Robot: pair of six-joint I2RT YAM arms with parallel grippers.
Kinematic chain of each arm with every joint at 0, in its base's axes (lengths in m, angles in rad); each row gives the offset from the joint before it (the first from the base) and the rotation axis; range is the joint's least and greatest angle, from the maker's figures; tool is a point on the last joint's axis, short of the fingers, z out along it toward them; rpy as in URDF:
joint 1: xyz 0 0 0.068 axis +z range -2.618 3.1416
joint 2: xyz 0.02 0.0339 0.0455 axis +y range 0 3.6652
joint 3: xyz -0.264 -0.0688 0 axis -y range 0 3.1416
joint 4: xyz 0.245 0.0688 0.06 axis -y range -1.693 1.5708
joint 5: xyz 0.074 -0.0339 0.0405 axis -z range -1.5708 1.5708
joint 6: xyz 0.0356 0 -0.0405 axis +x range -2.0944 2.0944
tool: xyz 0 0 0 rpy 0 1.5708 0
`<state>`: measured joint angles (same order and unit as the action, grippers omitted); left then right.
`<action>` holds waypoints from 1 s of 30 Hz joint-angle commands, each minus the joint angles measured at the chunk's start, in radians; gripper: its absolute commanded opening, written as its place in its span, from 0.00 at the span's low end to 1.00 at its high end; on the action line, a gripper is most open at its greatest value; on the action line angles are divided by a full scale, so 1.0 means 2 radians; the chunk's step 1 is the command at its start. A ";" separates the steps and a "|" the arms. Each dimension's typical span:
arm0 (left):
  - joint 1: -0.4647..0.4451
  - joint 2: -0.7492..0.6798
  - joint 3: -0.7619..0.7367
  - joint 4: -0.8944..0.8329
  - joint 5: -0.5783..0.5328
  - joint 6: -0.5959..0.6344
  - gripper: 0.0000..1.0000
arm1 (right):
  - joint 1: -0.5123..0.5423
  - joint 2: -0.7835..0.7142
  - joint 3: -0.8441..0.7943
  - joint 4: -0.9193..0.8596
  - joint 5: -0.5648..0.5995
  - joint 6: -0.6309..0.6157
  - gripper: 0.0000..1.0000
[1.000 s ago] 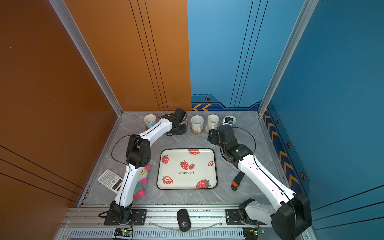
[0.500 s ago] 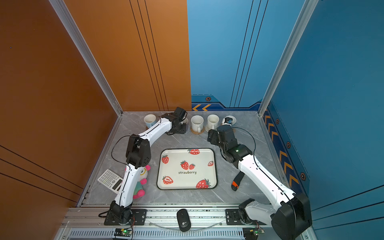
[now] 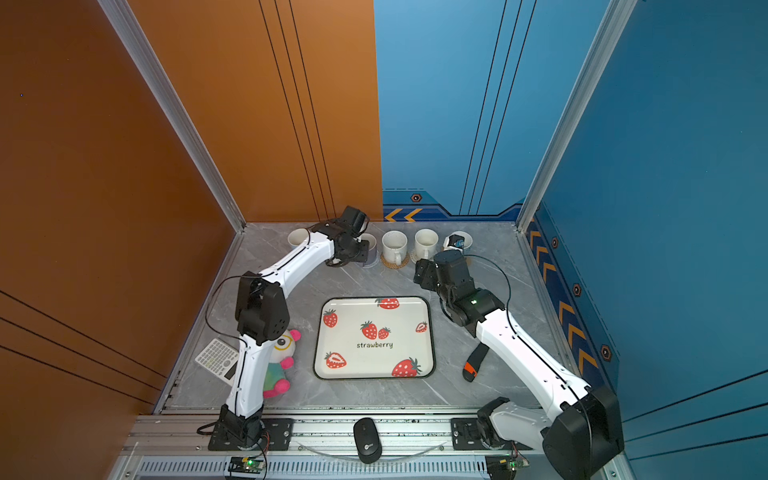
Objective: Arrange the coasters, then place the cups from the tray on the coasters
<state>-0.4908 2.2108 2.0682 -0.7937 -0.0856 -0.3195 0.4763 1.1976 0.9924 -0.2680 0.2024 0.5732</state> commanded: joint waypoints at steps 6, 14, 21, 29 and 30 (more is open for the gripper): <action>-0.011 -0.181 -0.164 0.077 -0.020 0.012 0.45 | -0.003 0.018 0.004 0.002 -0.008 -0.003 0.86; -0.012 -0.419 -0.398 0.202 -0.111 0.039 0.58 | -0.003 0.020 0.003 0.002 -0.011 -0.018 0.87; 0.005 -0.614 -0.600 0.307 -0.203 0.105 0.78 | -0.012 0.011 -0.014 -0.030 -0.007 -0.069 0.89; 0.031 -0.763 -0.780 0.399 -0.294 0.132 0.98 | -0.036 -0.027 -0.064 -0.008 0.040 -0.092 0.96; 0.036 -0.774 -0.800 0.418 -0.289 0.133 0.98 | -0.039 -0.032 -0.070 -0.002 0.043 -0.093 0.96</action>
<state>-0.4389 0.7074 0.5518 -0.0944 -0.5808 -0.0914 0.4141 1.1812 0.8795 -0.2928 0.2264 0.4221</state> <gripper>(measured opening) 0.978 0.959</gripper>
